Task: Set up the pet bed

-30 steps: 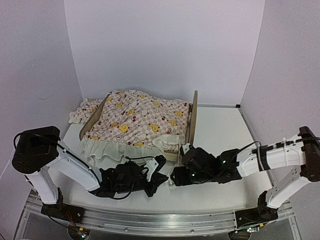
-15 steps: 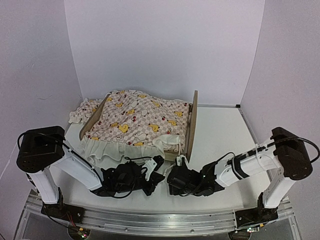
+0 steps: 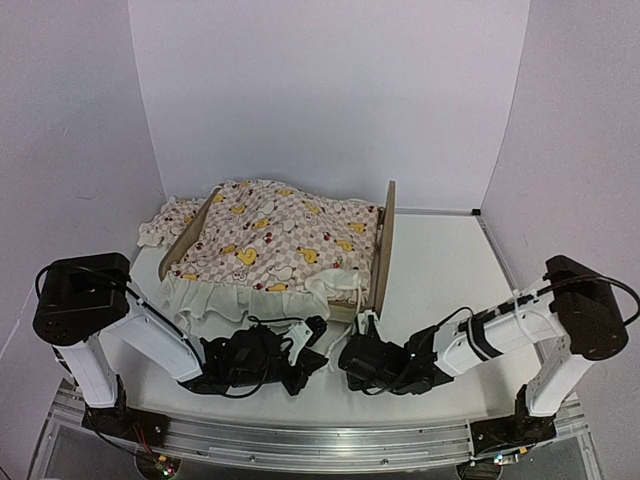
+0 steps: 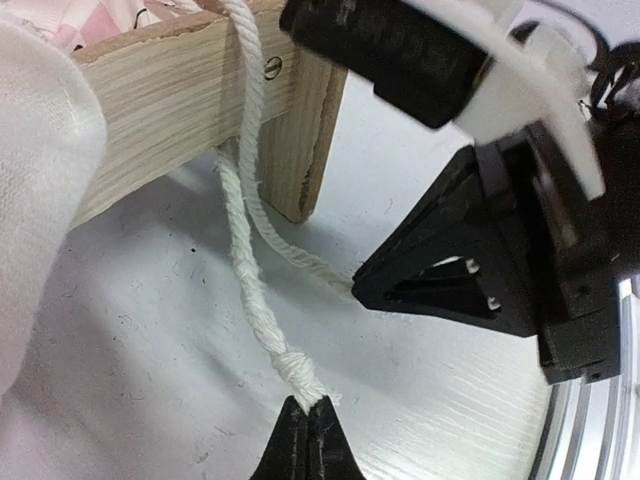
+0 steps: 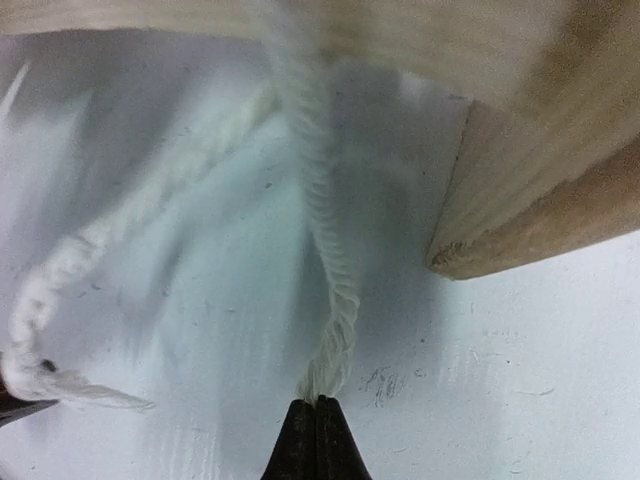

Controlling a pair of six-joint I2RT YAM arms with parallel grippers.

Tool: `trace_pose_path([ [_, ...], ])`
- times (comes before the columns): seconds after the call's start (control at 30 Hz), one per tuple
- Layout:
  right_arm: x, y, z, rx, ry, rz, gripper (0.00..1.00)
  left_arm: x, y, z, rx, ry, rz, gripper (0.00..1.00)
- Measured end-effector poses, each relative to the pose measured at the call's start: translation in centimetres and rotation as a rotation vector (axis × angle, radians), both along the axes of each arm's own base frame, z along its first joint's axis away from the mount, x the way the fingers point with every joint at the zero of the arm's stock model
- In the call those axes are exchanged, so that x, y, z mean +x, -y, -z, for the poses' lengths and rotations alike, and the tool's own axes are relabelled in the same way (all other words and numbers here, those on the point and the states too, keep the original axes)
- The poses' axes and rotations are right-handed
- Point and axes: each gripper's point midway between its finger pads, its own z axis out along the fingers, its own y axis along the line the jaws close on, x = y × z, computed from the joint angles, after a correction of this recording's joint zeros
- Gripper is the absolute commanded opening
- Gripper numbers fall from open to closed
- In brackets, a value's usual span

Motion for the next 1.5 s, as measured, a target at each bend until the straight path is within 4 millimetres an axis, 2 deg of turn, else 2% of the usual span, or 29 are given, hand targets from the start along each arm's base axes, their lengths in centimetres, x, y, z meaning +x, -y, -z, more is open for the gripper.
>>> trace_pose_path([
  [0.07, 0.1, -0.3, -1.6, 0.027, 0.023, -0.02, 0.0, -0.2, 0.1, 0.0, -0.001, -0.004, 0.009, 0.0],
  [0.3, 1.7, -3.3, -10.3, 0.174, 0.187, -0.085, 0.0, -1.5, 0.6, 0.0, -0.007, -0.018, 0.046, 0.0],
  [0.47, 2.7, -5.3, -12.7, 0.184, 0.254, -0.111, 0.0, -1.9, 1.1, -0.4, -0.021, -0.025, 0.06, 0.0],
  [0.53, 2.9, -5.9, -12.8, 0.18, 0.263, -0.117, 0.0, -2.1, 1.2, -0.5, -0.027, -0.032, 0.06, 0.0],
  [0.6, 3.0, -6.2, -12.6, 0.176, 0.266, -0.121, 0.19, -2.2, 1.2, -0.5, -0.028, -0.035, 0.061, 0.0],
  [0.63, 3.0, -6.3, -12.4, 0.172, 0.265, -0.123, 0.26, -2.2, 1.2, -0.5, -0.029, -0.035, 0.06, 0.0],
  [0.8, 2.9, -6.2, -12.0, 0.177, 0.239, -0.118, 0.43, -2.0, 0.8, -0.5, -0.023, -0.048, 0.035, 0.0],
  [0.9, 2.3, -5.5, -11.8, 0.195, 0.2, -0.124, 0.5, -2.3, 0.7, -1.1, -0.034, -0.043, 0.044, 0.0],
  [1.0, 0.8, -4.2, -11.9, 0.202, 0.149, -0.166, 0.52, -2.3, 0.8, -2.5, -0.067, -0.033, 0.049, 0.0],
  [1.1, -0.3, -3.6, -12.9, 0.222, 0.121, -0.199, 0.55, -2.2, 0.9, -3.3, -0.088, -0.024, 0.046, 0.0],
  [1.17, -0.9, -3.3, -13.6, 0.246, 0.119, -0.22, 0.53, -2.0, 0.9, -3.6, -0.094, -0.017, 0.037, 0.0],
  [1.23, -1.3, -2.7, -13.4, 0.252, 0.119, -0.239, 0.5, -1.8, 0.8, -3.9, -0.097, -0.007, 0.025, 0.0],
  [1.33, -1.7, -1.8, -11.4, 0.232, 0.113, -0.255, 0.45, -1.2, 0.5, -4.2, -0.097, 0.007, 0.008, 0.0],
  [1.37, -1.9, -1.3, -9.8, 0.206, 0.1, -0.257, 0.44, -0.9, 0.4, -4.3, -0.096, 0.011, 0.0, 0.0],
  [1.5, -1.9, -1.1, -6.5, 0.15, 0.076, -0.256, 0.42, -0.1, 0.0, -4.6, -0.092, 0.026, -0.028, 0.0],
])
